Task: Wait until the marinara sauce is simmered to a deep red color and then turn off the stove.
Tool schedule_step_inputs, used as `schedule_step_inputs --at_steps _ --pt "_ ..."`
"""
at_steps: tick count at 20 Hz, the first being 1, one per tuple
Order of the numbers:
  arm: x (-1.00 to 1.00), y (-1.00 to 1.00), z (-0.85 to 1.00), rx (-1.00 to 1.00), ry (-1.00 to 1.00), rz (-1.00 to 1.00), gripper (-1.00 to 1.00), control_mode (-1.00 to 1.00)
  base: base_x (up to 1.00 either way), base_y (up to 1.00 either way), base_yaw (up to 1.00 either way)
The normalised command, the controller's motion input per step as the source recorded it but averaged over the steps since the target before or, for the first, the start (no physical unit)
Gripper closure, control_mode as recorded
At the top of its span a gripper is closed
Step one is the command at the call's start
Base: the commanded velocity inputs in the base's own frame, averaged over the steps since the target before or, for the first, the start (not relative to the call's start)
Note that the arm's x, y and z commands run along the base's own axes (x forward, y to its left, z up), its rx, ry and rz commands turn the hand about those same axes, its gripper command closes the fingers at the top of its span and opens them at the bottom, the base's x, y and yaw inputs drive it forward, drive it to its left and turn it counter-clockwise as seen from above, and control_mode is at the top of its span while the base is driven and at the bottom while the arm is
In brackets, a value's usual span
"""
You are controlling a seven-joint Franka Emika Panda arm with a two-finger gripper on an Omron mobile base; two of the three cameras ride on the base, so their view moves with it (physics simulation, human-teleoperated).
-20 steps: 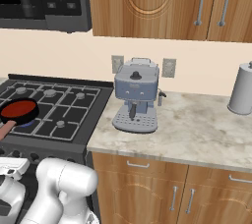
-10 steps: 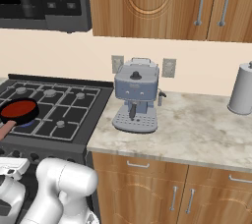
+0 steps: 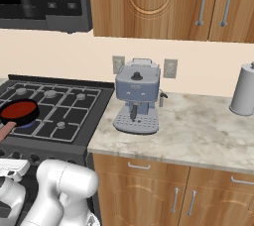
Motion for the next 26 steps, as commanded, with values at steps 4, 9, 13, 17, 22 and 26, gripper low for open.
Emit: schedule_step_inputs --at_steps 4,9,13,17,22,26 --pt "0.00 0.00 0.00 0.00 0.00 0.00 1.00 -1.00 0.00 0.00 0.00" --pt "0.07 0.00 0.00 0.00 0.02 0.00 1.00 -1.00 0.00 0.00 0.00" --pt "0.11 0.00 0.00 0.01 0.11 0.00 1.00 -1.00 0.00 0.00 0.00" --pt "0.03 0.00 0.00 0.01 0.11 0.00 1.00 -1.00 0.00 0.00 0.00" --pt "0.00 -0.01 0.00 0.00 0.05 0.00 1.00 -1.00 0.00 0.00 0.00" --pt "0.00 -0.06 0.00 0.03 0.01 0.00 1.00 -1.00 0.00 0.00 0.00"
